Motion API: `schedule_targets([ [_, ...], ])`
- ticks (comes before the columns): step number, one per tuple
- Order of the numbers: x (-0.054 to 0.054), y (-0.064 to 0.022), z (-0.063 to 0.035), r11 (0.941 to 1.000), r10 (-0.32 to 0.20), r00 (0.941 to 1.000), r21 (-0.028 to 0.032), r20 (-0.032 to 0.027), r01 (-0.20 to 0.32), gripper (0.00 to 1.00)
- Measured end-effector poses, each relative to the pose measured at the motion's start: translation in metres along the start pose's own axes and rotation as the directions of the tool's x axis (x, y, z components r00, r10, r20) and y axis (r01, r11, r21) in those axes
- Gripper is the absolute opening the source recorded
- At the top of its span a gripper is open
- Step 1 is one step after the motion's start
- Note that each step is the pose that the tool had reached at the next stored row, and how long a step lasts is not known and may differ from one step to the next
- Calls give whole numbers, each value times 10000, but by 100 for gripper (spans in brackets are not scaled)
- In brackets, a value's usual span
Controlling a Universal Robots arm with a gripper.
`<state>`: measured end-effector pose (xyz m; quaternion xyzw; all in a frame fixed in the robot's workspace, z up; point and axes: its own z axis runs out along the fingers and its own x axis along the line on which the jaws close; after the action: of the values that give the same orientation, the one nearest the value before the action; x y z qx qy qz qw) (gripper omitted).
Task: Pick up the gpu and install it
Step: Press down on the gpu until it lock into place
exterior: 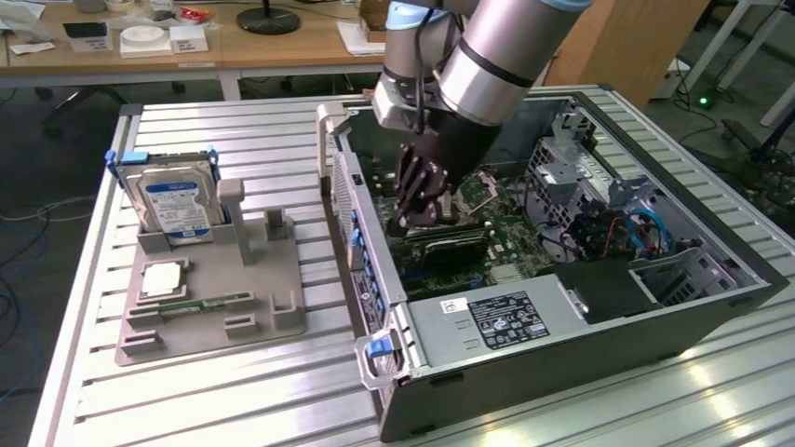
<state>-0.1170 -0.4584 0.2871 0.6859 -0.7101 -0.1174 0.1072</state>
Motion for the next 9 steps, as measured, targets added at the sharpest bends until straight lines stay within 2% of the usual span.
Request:
schedule_targets([
  [2,0,-11,-10,9995,5,10000,-305,-9,-6,10],
  [4,-1,-20,-17,9983,10,10000,-580,-18,-11,10],
  [5,-1,-20,-18,9982,11,10000,-603,-21,-12,10],
  [9,-2,-18,-2,9981,11,10000,-609,-19,-13,10],
])
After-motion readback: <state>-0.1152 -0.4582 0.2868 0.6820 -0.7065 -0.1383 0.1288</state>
